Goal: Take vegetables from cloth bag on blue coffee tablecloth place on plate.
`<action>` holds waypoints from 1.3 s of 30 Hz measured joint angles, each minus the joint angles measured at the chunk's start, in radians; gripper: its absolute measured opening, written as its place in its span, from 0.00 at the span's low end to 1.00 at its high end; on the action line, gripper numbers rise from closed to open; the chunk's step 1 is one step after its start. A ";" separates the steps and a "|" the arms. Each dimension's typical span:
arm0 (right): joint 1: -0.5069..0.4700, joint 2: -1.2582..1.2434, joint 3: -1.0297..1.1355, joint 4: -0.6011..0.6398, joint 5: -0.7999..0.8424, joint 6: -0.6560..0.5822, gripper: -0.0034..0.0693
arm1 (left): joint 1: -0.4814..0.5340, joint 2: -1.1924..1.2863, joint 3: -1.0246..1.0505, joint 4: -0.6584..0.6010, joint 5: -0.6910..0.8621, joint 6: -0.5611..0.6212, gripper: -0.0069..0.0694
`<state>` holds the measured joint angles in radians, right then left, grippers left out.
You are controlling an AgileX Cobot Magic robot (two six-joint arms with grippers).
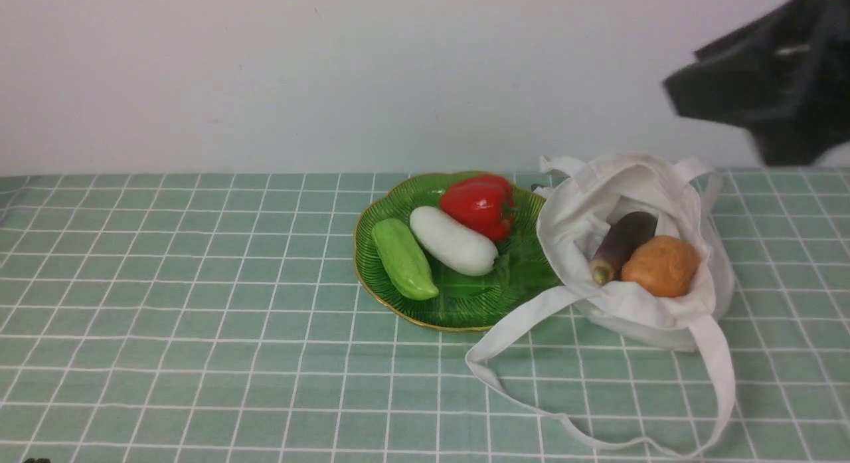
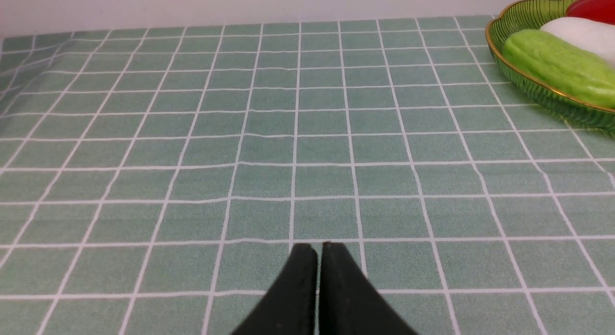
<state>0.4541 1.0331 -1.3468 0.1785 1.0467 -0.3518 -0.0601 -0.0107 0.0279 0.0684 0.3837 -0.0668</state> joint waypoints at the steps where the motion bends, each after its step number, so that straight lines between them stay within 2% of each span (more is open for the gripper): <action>1: 0.000 -0.045 0.003 -0.003 0.025 0.017 0.22 | 0.000 0.000 0.000 0.000 0.000 0.000 0.08; 3: 0.000 -0.172 0.043 -0.007 0.043 0.046 0.11 | 0.000 0.000 0.000 0.000 0.000 0.000 0.08; 6: 0.000 -0.343 0.174 -0.007 -0.024 0.057 0.05 | 0.000 0.000 0.000 0.000 0.000 0.000 0.08; 9: 0.000 -0.495 0.373 -0.007 -0.164 0.061 0.03 | 0.000 0.000 0.000 0.000 0.000 0.000 0.08; 11: 0.000 -0.603 0.560 0.001 -0.326 0.061 0.03 | 0.000 0.000 0.000 0.000 0.000 0.000 0.08; 12: 0.000 -0.611 0.577 0.002 -0.326 0.061 0.03 | 0.000 0.000 0.000 0.000 0.000 0.000 0.08; 15: 0.000 -0.691 0.788 0.035 -0.554 0.061 0.03 | 0.000 0.000 0.000 0.000 0.000 0.000 0.08; 19: 0.000 -0.693 0.891 0.064 -0.705 0.063 0.03 | 0.000 0.000 0.000 0.000 0.000 0.000 0.08; 39: 0.000 -0.694 0.909 0.066 -0.701 0.065 0.03 | 0.000 0.000 0.000 0.000 0.000 0.000 0.08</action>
<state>0.4541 0.3389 -0.4374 0.2443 0.3453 -0.2873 -0.0601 -0.0107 0.0279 0.0684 0.3837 -0.0668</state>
